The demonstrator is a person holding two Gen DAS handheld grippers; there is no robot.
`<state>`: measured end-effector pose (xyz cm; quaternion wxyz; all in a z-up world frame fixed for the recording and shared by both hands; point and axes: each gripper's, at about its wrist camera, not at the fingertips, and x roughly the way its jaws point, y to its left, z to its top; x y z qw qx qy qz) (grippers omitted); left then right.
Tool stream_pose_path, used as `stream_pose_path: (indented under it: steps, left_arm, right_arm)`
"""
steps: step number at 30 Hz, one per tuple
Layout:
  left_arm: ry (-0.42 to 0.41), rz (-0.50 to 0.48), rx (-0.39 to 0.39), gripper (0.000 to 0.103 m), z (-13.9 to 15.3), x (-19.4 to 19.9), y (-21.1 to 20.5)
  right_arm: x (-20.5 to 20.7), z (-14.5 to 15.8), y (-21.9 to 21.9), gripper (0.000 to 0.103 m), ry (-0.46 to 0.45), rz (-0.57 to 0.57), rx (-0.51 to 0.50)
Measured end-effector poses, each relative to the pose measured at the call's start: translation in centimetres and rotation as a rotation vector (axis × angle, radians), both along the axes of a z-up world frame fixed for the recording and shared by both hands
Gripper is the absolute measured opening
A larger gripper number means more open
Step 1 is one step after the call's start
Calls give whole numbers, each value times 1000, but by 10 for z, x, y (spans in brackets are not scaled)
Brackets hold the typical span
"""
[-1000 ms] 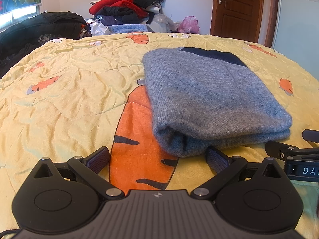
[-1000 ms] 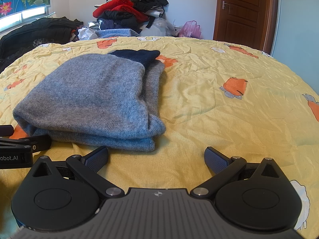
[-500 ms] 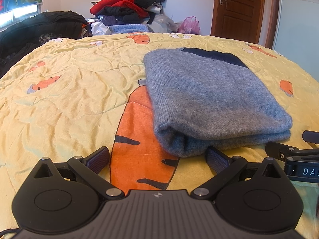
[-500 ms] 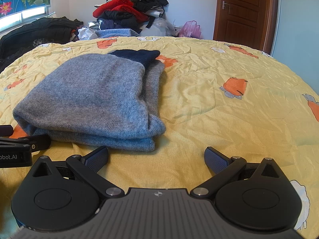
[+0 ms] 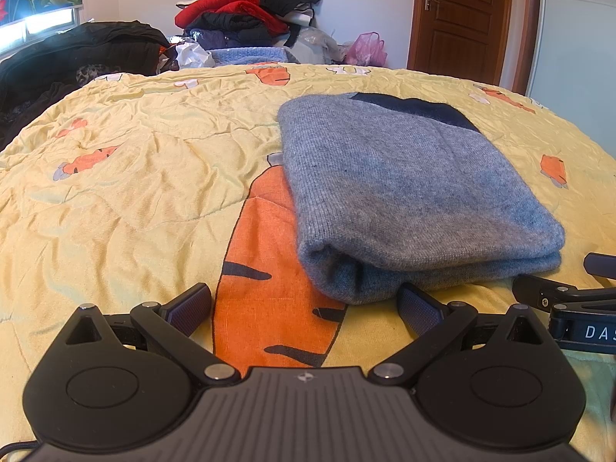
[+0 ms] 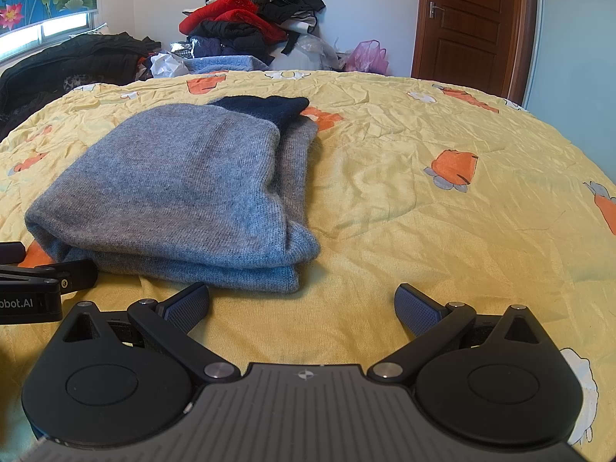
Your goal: Fold small clothes
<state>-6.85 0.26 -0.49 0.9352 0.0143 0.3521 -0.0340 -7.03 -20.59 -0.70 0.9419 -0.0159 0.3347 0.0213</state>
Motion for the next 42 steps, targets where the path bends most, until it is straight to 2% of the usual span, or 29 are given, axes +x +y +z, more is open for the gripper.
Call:
stream_pose_path:
  steps: [16,21,24,27,31,34,36,39,42]
  left_arm:
    - [8,0,12,103,1,0,1]
    - [29,-12,12,103,3,-2,2]
    - [43,14,-15,103,7,-9,5]
    - [49,31,-29,103,14,-25,5]
    - [68,-23,-68,103,21,-45,1]
    - [90,-31,-111,103,30,-54,0]
    - [73,-21,-119,103,39,-60,-1]
    - [-1,11,-94,103,53,-71,-3]
    - [17,15,-80,103,55,-70,-4]
  right_arm:
    - [0,0,0,103,2,1,0]
    - [-8,6,-5,103,37,15,11]
    - [-23,9,-10,103,51,-6,8]
    - [-38,12,-12,103,72,25,-7]
    - [-53,21,-11,103,45,73,-30]
    - [-56,27,-10,103,39,90,-4]
    - [-54,28,-8,103,49,103,9]
    - [-47,28,-2,102,65,108,-6]
    - [-40,30,1,102,67,99,-4]
